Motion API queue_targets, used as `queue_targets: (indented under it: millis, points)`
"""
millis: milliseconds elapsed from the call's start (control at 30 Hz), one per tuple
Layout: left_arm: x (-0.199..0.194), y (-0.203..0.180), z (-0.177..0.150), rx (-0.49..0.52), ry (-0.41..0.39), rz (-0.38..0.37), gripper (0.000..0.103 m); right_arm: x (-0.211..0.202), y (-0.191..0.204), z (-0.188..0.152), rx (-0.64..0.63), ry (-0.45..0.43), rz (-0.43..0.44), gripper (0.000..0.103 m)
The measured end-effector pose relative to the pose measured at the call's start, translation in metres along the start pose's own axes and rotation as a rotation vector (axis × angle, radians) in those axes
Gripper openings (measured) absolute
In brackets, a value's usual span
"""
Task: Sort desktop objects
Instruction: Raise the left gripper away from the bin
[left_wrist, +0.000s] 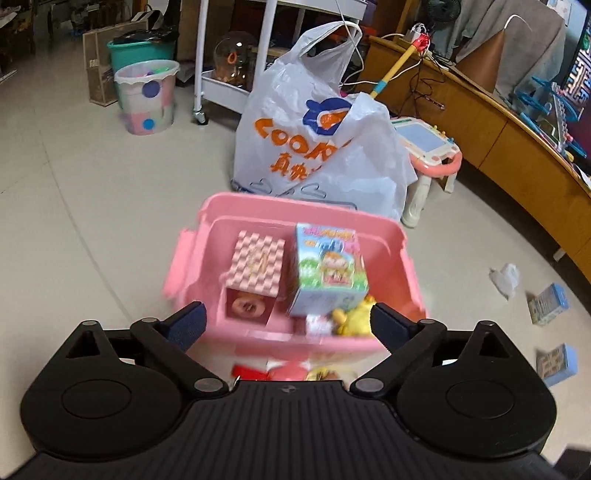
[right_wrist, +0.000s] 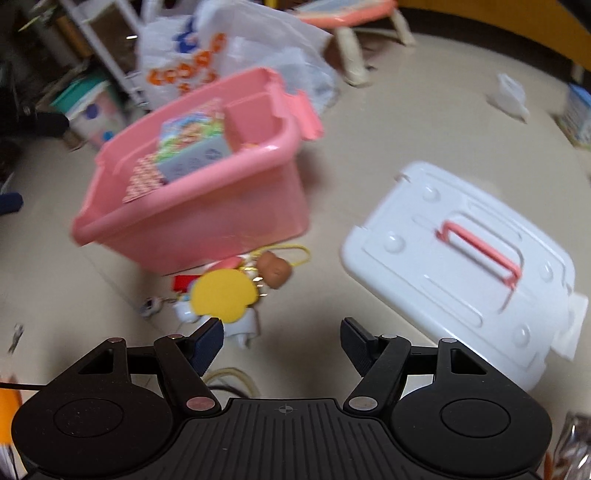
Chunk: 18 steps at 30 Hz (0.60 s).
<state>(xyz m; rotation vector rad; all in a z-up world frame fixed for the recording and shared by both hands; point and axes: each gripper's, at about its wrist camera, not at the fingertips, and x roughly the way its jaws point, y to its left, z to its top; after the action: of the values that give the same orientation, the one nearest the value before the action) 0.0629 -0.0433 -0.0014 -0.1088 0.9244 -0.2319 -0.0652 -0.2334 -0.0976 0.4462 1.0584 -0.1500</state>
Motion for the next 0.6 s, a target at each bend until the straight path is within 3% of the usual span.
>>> queue_targets:
  millis: [333,600]
  points:
    - [-0.024,0.036,-0.045,-0.088,0.081,0.085,0.098,-0.022,0.005,-0.002,-0.049,0.015,-0.002,0.067]
    - [-0.036,0.042,-0.067,-0.044,0.167,0.17,0.098,-0.019,0.024,-0.019,-0.137,0.062,-0.02,0.066]
